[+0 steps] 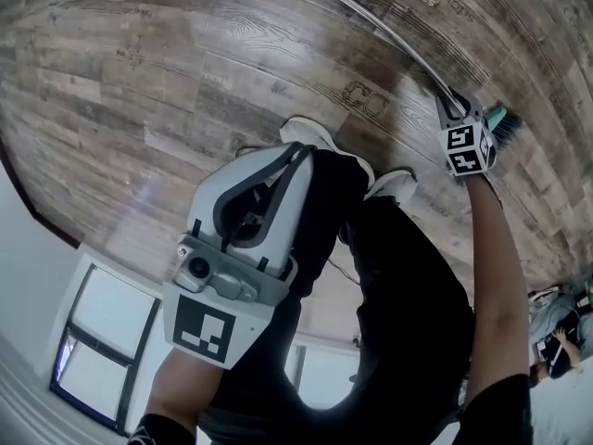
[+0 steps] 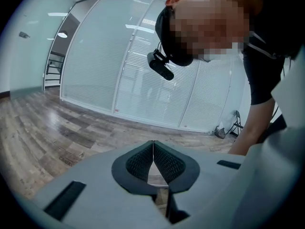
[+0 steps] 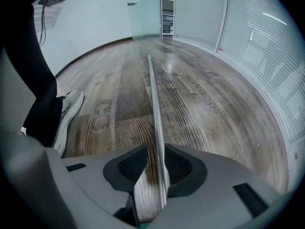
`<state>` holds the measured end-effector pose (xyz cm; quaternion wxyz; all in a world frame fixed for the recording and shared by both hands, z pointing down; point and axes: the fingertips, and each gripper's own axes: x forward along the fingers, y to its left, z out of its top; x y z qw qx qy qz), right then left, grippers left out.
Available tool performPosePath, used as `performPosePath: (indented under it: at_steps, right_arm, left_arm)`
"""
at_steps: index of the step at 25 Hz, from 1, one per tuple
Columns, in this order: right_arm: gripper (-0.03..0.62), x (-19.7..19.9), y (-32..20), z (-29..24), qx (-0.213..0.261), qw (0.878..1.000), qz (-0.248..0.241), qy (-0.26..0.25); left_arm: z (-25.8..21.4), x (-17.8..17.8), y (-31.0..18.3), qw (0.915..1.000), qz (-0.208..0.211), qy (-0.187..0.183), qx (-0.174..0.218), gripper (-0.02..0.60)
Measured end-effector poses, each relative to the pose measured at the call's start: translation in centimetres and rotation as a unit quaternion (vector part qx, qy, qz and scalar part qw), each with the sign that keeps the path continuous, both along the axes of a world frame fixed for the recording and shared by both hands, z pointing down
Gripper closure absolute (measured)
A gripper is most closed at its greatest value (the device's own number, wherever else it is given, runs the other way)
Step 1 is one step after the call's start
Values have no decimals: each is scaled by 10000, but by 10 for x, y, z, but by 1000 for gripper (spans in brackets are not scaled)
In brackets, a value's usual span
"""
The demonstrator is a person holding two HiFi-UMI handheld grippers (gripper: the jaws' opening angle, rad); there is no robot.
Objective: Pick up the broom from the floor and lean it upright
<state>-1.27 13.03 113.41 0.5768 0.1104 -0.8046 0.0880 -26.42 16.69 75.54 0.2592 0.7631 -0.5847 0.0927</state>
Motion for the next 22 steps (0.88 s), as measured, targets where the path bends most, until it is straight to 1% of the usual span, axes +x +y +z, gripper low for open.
performPosePath:
  at_steps: [7,9,11,14,15,17,19,22]
  right_arm:
    - [496,11,-3,21,6,9995,-233,190]
    - [496,14,-4,28,18,9997,-38,251]
    - [496,13,-3,33,35,9996,108,276]
    - [507,10,-1,35,37,9992,-245,330]
    - [508,11,-1,35,-34,9990,-267,361]
    - [511,14,-3,33,-148,9989,-158,416]
    - [511,15,-6,23,-147,9989,-39,454]
    - [511,25,-8,-3,-161,9977,346,555]
  left_arm:
    - [11,-31,19,9993,-357,-79,-19,561]
    - [12,-37,22,9993,-354,-147,-6,561]
    - [8,-42,24,9990,-308,-312,46,561]
    - [-3,-49,20,9981,-370,-423,240,561]
    - [-6,-49,18,9979,-379,-429,289,561]
    - [-7,-46,18,9978,-366,-449,309,561]
    - [-4,-40,22,9981,-341,-466,228,561]
    - [4,-34,28,9981,-331,-511,98,561]
